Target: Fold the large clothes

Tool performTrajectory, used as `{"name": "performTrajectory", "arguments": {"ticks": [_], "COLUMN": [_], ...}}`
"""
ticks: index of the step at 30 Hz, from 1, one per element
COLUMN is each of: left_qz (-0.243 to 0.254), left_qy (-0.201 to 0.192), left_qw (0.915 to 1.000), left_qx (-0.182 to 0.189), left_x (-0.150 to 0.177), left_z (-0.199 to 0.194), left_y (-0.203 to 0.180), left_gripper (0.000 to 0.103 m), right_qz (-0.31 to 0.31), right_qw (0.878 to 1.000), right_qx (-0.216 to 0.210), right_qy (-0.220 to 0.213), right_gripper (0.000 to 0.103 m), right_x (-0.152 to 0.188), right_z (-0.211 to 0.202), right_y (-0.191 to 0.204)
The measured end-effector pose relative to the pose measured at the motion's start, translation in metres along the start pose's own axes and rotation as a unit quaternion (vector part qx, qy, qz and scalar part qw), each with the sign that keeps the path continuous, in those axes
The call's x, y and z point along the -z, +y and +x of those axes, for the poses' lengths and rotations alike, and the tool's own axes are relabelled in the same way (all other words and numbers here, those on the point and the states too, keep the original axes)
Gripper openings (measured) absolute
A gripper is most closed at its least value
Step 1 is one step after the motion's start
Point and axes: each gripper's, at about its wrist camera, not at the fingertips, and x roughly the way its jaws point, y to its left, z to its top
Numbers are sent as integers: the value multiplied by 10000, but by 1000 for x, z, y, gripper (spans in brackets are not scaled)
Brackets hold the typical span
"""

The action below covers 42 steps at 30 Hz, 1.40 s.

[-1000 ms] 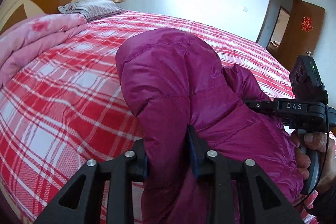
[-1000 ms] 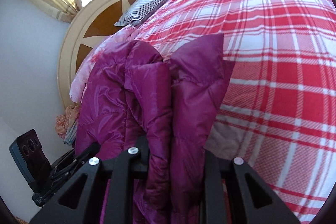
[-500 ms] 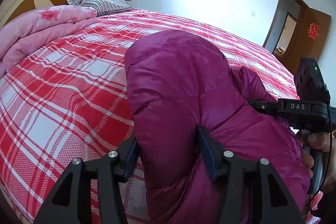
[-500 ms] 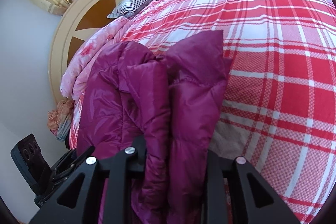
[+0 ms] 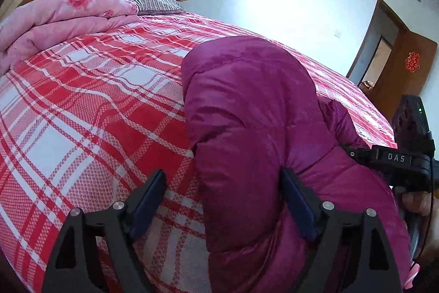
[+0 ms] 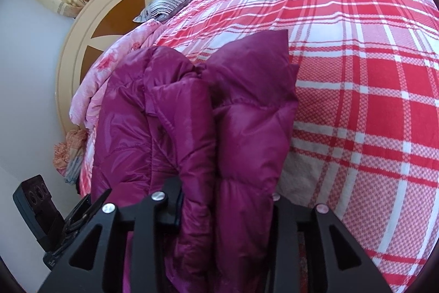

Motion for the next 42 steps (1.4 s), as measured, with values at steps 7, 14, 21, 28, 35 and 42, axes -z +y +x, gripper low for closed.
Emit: {"name": "performTrajectory", "arguments": {"ticks": [7,14,21,28,35,42], "left_qz": [4,-34,449,156,259,425], "left_qy": [11,75,27,138,65,-491], "left_qw": [10000,9999,9968,9982,9969,9954], "left_qx": [-23,-129,-667,-562,-739,-698], "left_x": [0,-2,-7,-6,-17,-36], "left_z": [-1,-4,-12,-9,-32,-81], "left_y": [-2,0,-15,-2,-8,-22], "left_gripper": [86,91,93,95,95,95], "right_qz": [-134,-289,-600,-658,-449,-480], "right_qw": [9996,9982,9913,9865,9873,9846], "right_qx": [217,515,1158,1501,1510,1549], "right_qy": [-82,-111,-151,-74,-192,-645], "right_gripper": [40,46,63,72,76,76], "right_x": [3,3,5,2,3,11], "right_z": [-1,-2,-1,1,-15,-59], "right_y": [5,12,22,25,26,44]}}
